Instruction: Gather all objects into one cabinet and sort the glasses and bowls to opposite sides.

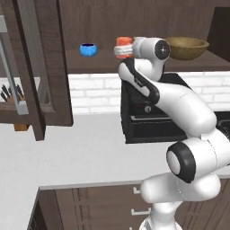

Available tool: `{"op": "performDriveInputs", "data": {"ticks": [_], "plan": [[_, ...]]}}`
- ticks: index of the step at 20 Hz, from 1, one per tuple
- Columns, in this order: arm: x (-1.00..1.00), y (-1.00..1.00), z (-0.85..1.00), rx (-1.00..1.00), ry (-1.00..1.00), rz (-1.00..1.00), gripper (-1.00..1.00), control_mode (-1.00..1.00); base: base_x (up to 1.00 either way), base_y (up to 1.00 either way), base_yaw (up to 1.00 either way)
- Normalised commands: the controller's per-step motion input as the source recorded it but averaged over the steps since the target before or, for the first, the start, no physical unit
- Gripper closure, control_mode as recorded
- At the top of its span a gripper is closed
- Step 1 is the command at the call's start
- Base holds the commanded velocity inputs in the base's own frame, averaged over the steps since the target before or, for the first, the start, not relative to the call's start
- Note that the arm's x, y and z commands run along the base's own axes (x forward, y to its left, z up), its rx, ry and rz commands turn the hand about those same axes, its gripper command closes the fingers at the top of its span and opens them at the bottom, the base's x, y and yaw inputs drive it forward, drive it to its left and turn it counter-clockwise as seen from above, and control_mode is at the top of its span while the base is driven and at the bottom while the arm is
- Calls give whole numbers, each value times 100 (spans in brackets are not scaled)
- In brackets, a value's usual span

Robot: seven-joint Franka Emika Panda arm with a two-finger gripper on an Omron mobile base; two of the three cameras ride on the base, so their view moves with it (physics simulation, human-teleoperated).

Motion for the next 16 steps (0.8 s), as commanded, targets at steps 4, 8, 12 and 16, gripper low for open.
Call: {"op": "performDriveInputs", "data": {"ticks": [4, 8, 12, 16], "plan": [[4, 0, -26, 0, -9, 9, 100, -100, 0, 0, 0], [0, 1, -2, 0, 0, 1, 100, -100, 0, 0, 0], [15, 20, -19, 0, 0, -2, 100, -100, 0, 0, 0], [44, 44, -16, -3, 0, -6, 100, -100, 0, 0, 0]]}}
